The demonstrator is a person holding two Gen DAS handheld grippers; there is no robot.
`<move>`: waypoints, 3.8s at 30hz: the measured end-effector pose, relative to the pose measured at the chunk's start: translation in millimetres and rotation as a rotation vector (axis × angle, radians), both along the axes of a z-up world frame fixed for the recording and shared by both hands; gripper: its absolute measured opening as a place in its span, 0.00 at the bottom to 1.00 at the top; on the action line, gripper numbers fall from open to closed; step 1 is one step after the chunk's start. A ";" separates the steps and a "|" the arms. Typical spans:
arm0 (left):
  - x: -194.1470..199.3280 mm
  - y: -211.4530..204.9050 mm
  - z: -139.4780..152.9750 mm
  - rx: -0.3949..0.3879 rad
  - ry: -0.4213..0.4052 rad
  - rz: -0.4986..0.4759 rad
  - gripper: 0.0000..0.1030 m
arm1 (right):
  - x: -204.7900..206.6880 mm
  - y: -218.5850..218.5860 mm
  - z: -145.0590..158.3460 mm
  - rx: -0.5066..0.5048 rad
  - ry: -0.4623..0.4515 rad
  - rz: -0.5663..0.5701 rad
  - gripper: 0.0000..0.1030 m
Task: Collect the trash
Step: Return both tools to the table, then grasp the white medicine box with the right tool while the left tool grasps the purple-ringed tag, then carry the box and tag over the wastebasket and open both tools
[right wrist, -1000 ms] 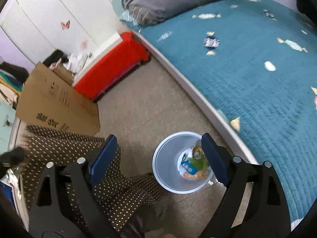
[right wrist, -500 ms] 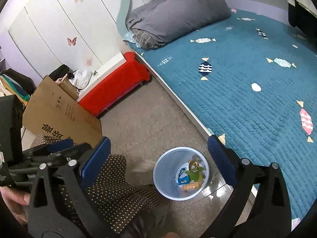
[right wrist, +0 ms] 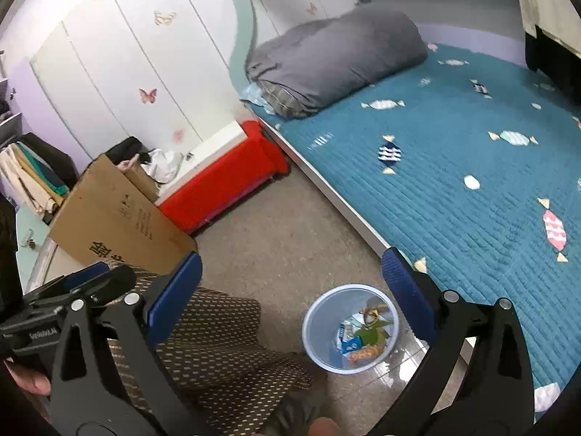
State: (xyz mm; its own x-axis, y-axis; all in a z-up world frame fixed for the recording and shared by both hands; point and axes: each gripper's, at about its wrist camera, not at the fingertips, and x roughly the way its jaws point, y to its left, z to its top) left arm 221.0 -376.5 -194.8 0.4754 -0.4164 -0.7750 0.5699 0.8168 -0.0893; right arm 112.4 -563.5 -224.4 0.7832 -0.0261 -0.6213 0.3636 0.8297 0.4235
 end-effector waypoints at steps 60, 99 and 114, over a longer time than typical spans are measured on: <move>-85.7 395.3 -30.9 0.036 -0.048 0.464 0.92 | 86.9 370.2 -22.5 -0.264 0.138 0.778 0.73; -82.2 338.8 -36.4 -0.046 0.047 0.239 0.00 | 39.5 283.7 11.5 -0.185 0.043 0.669 0.73; -67.6 245.2 62.9 -0.132 -0.145 0.127 0.00 | 16.5 162.0 86.2 -0.175 -0.128 0.435 0.73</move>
